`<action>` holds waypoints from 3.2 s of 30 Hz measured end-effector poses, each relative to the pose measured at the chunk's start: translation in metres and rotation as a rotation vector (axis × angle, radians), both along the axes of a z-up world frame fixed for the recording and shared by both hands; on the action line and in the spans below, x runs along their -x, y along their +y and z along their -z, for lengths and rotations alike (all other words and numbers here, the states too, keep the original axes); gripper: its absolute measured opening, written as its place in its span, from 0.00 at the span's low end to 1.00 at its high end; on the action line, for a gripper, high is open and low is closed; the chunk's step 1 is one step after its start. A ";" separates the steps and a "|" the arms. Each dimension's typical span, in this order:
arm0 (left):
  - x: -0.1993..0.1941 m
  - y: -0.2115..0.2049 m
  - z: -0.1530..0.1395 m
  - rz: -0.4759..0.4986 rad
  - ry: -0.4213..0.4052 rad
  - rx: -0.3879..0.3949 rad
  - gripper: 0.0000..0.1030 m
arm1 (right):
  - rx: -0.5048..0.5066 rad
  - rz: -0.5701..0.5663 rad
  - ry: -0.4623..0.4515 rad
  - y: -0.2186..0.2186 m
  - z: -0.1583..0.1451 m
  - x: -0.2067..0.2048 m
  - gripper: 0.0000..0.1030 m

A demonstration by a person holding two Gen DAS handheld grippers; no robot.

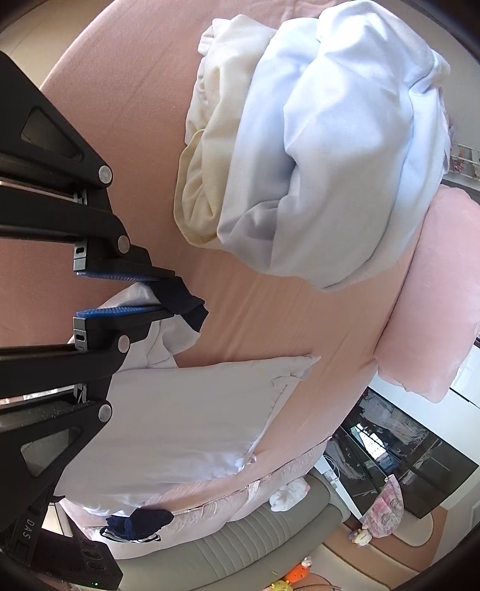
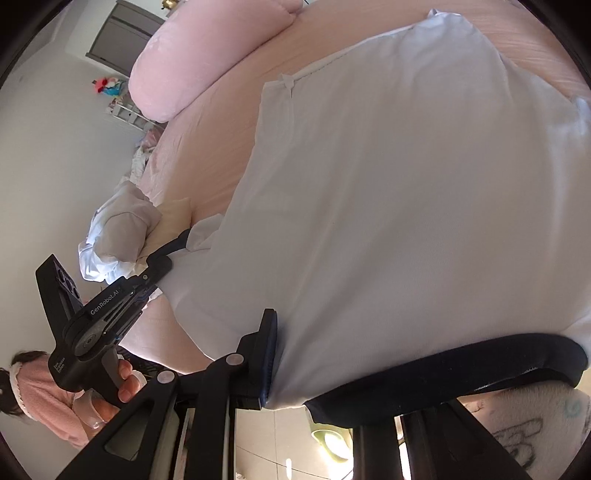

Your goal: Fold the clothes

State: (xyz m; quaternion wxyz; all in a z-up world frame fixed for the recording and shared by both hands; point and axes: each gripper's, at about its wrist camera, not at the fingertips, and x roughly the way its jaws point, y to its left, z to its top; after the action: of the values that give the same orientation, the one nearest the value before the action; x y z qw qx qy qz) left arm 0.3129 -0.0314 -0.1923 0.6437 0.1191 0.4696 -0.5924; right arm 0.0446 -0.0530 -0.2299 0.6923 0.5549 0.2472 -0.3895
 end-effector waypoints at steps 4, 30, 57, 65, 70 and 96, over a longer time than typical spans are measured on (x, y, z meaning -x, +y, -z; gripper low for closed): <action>-0.002 0.005 -0.001 0.004 0.052 0.003 0.19 | 0.002 -0.009 -0.013 0.001 0.001 0.008 0.19; 0.078 0.065 -0.007 0.232 -0.138 0.071 0.74 | 0.245 -0.287 0.174 0.053 -0.012 0.000 0.60; 0.125 0.042 0.044 0.345 -0.213 0.082 0.08 | 0.274 -0.257 0.219 0.058 0.012 0.007 0.51; 0.116 0.045 0.025 0.299 -0.343 0.070 0.05 | 0.322 -0.341 0.209 0.066 -0.001 -0.004 0.02; 0.079 0.050 0.009 0.186 -0.345 0.058 0.05 | 0.326 -0.343 0.095 0.066 -0.016 0.002 0.02; 0.076 0.027 0.029 0.210 0.252 -0.099 0.66 | 0.152 -0.381 0.123 0.069 0.013 0.015 0.06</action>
State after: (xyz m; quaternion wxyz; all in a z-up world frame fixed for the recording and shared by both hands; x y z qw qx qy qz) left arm 0.2366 -0.0041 -0.2216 0.5075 0.1239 0.5603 -0.6427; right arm 0.0299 0.0163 -0.2432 0.7769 0.4195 0.3595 -0.3021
